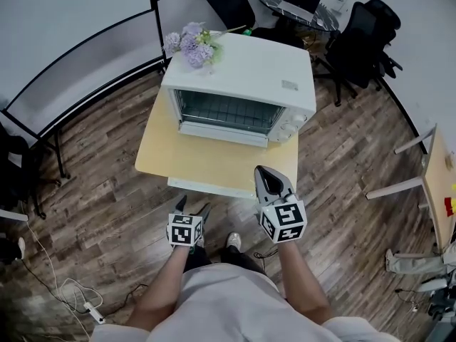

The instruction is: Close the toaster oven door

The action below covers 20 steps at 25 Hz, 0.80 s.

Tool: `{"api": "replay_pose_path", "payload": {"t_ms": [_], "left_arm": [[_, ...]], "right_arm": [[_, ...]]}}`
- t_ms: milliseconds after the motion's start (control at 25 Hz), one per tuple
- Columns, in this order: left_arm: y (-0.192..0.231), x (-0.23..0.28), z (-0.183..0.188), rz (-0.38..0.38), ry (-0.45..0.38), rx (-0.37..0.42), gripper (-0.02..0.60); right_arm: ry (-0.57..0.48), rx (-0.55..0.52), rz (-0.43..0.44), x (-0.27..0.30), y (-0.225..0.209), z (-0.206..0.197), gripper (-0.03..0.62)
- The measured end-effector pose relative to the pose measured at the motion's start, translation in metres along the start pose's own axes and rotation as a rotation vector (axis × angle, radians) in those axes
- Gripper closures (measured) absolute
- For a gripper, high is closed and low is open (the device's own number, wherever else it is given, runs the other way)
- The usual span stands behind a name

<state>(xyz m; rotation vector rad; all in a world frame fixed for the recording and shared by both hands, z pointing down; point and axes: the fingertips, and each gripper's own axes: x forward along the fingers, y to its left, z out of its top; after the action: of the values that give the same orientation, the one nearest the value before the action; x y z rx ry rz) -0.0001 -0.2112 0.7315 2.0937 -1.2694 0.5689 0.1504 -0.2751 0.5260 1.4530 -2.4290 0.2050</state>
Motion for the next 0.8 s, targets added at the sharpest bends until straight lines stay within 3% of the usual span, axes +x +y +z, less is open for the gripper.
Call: {"api": "replay_pose_path", "payload": {"t_ms": [80, 160, 400, 480, 560, 800], "left_arm": [[0.001, 0.008, -0.007, -0.004, 0.012, -0.037, 0.249], [0.003, 0.015, -0.011, -0.015, 0.011, -0.140, 0.249], [0.021, 0.032, -0.031, -0.070, -0.089, -0.738, 0.249], [0.024, 0.034, -0.034, -0.092, -0.149, -0.895, 0.249], [0.027, 0.037, -0.035, -0.112, -0.201, -0.994, 0.249], [0.032, 0.048, -0.034, -0.164, -0.325, -1.190, 0.250]], "right_arm": [[0.005, -0.006, -0.002, -0.002, -0.001, 0.000, 0.592], [0.009, -0.012, -0.004, -0.004, -0.002, 0.001, 0.592], [0.008, -0.023, -0.022, -0.013, -0.009, 0.005, 0.592], [0.009, -0.025, -0.028, -0.016, -0.011, 0.006, 0.592], [0.012, -0.025, -0.032, -0.019, -0.013, 0.006, 0.592], [0.029, -0.037, -0.037, -0.023, -0.016, 0.003, 0.592]]}}
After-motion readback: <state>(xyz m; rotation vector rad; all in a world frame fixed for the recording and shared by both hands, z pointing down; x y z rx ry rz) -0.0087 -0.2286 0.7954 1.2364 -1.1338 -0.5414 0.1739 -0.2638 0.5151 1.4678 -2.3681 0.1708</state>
